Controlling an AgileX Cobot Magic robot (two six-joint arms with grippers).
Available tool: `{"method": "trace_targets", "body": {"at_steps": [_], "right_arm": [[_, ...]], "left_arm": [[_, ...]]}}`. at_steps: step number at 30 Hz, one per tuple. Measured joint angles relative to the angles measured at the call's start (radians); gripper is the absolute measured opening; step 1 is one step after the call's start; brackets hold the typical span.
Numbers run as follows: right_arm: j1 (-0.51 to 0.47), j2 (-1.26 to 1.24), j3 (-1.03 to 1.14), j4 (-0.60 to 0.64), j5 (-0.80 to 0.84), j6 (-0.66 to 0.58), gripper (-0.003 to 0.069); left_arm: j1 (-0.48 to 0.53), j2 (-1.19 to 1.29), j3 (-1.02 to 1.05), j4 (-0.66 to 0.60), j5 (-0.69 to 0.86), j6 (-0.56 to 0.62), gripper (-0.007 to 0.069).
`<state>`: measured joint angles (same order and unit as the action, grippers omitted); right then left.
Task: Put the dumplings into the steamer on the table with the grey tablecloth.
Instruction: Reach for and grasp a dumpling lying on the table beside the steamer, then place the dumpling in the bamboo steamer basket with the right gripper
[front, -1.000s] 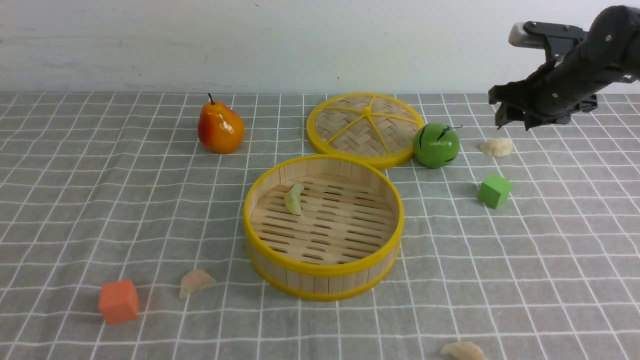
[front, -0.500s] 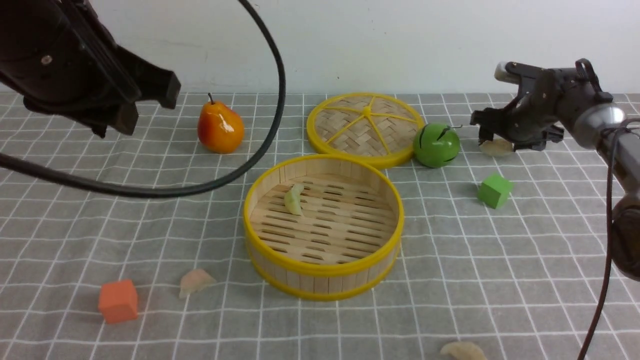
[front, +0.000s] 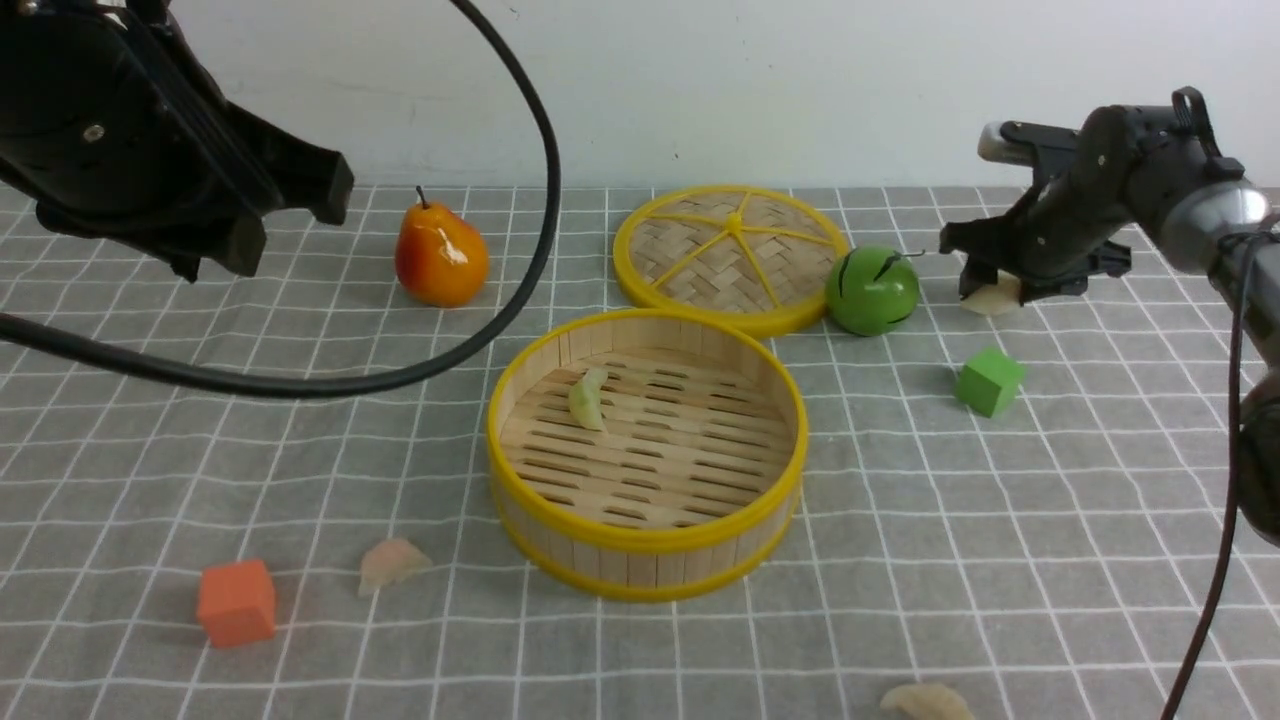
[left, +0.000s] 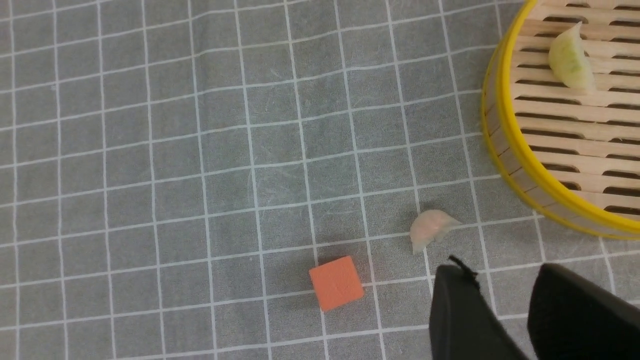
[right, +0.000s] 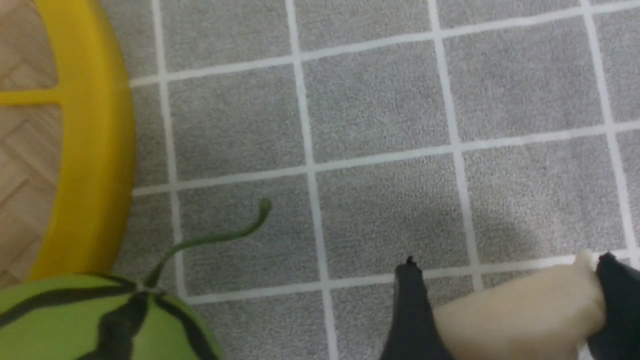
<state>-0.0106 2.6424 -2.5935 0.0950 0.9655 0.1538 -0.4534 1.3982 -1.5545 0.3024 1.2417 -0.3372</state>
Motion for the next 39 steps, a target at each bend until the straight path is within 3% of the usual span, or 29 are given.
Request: {"method": "trace_targets", "body": {"at_steps": [7, 12, 16, 22, 27, 34, 39], "right_arm": [[0.004, -0.067, 0.0, 0.098, 0.069, -0.068, 0.0424], [0.054, -0.244, 0.07, 0.298, 0.093, -0.233, 0.0424], [0.15, -0.405, 0.2, 0.36, 0.164, -0.353, 0.0423], [0.302, -0.439, 0.375, 0.359, 0.174, -0.409, 0.0421], [0.443, -0.336, 0.46, 0.294, 0.036, -0.576, 0.0421], [0.466, -0.269, 0.467, 0.208, -0.054, -0.598, 0.042], [0.458, -0.273, 0.467, 0.242, -0.055, -0.574, 0.0448]], "left_arm": [[0.0, 0.0, 0.0, 0.0, -0.005, -0.002, 0.0214], [0.0, -0.016, 0.023, -0.048, 0.0, -0.002, 0.0218], [0.0, -0.109, 0.162, -0.091, -0.062, -0.002, 0.022], [0.0, -0.271, 0.41, -0.068, -0.205, -0.031, 0.0224], [0.0, -0.36, 0.601, -0.012, -0.306, -0.075, 0.0227], [0.0, -0.322, 0.66, 0.02, -0.4, -0.08, 0.0235], [0.0, -0.235, 0.66, -0.008, -0.542, -0.081, 0.0237]]}}
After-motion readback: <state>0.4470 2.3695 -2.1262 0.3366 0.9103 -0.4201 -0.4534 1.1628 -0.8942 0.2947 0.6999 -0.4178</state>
